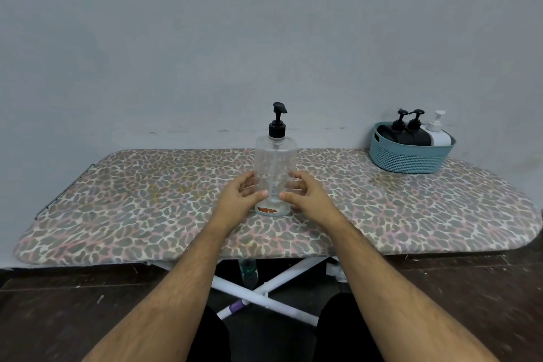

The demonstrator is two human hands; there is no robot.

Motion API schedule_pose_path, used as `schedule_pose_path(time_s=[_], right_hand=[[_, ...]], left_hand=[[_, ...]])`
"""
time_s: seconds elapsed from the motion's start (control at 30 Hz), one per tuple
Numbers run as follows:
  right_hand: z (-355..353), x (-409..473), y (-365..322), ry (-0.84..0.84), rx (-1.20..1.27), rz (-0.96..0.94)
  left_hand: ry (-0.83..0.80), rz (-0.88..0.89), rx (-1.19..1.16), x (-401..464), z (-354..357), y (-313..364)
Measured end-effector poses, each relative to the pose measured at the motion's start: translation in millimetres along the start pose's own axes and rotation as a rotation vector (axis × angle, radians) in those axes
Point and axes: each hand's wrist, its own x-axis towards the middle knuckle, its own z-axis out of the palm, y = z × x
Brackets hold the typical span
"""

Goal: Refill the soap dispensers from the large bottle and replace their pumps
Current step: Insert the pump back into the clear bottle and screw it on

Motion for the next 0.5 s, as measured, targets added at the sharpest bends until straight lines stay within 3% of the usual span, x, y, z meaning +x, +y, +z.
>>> schedule_pose_path(time_s=[0.5], right_hand=[[-77, 58, -5, 0.161, -0.080, -0.060]], left_hand=[[-0.018, 0.083, 0.030, 84, 74, 28]])
